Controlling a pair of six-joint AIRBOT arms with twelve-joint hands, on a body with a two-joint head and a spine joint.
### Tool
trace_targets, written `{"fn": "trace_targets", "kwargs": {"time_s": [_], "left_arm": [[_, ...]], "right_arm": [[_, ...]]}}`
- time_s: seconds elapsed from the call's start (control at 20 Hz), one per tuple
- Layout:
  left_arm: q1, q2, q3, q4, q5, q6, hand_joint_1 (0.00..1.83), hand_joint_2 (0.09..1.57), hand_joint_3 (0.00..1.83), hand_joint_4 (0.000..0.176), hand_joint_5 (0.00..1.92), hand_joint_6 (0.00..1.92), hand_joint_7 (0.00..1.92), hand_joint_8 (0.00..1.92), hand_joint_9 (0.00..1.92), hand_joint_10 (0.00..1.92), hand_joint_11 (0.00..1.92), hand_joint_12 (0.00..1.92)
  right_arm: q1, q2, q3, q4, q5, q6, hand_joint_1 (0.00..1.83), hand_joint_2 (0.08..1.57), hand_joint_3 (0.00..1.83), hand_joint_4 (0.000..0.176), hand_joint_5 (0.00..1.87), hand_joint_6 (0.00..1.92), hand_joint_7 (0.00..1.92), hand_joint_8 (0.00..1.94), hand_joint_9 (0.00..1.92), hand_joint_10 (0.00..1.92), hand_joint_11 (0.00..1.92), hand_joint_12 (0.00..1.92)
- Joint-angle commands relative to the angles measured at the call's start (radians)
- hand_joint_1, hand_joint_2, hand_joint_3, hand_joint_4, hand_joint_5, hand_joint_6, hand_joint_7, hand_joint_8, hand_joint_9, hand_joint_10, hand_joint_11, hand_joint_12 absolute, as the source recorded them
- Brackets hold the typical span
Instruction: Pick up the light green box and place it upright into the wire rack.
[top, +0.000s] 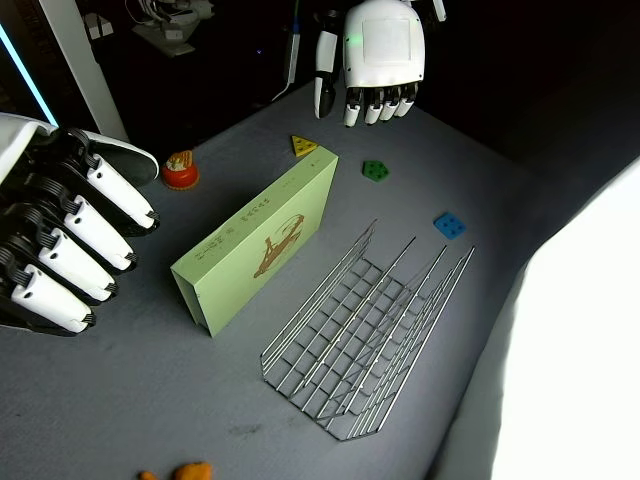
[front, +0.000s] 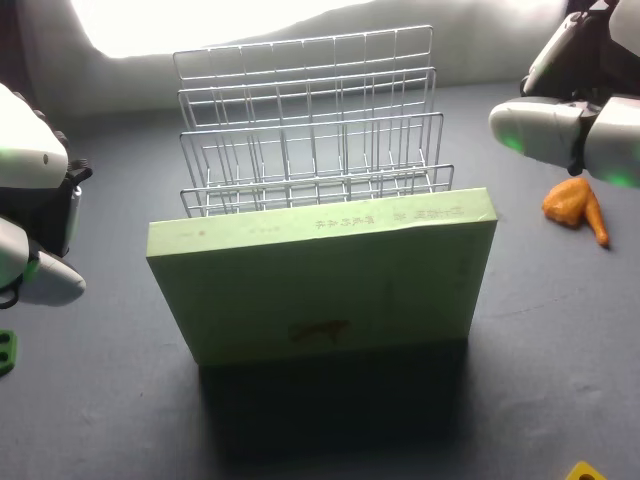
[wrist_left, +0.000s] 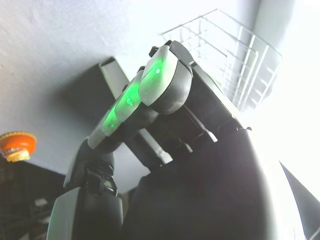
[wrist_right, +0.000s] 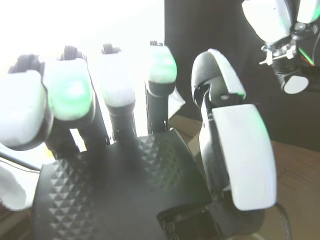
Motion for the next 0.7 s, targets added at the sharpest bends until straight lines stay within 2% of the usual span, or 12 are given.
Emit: {"fn": "trace_targets", "kwargs": {"time_s": [0.0,0.1,0.45,0.65], "left_arm": [[-0.005,0.005,0.005,0.009,0.065,0.005,0.29,1.40,0.18,0.000,0.20,0.69,0.26,0.80,0.14,1.28,0.01,1.90],[-0.004,0.005,0.010,0.009,0.065,0.005,0.24,1.50,0.02,0.000,0.18,0.72,0.23,0.85,0.11,1.35,0.00,1.92],[-0.003,0.006,-0.001,0.009,0.065,0.005,0.24,1.50,0.01,0.000,0.18,0.73,0.22,0.86,0.11,1.35,0.00,1.92],[-0.010,0.004,0.010,0.009,0.065,0.005,0.24,1.50,0.01,0.000,0.18,0.73,0.22,0.86,0.11,1.35,0.00,1.92]], "right_arm": [[0.019,0.007,0.003,-0.010,0.109,0.002,0.37,1.30,0.12,0.000,0.59,0.15,0.63,0.23,0.44,0.75,0.12,1.68],[0.021,0.007,0.003,-0.011,0.108,-0.004,0.36,1.36,0.00,0.000,0.65,0.01,0.71,0.05,0.43,0.76,0.09,1.75],[0.020,0.007,0.003,-0.026,0.104,-0.006,0.36,1.36,0.00,0.000,0.65,0.00,0.72,0.03,0.43,0.76,0.08,1.75],[0.031,0.003,0.003,-0.026,-0.006,-0.001,0.36,1.36,0.00,0.000,0.65,0.00,0.72,0.02,0.43,0.76,0.08,1.75]]}}
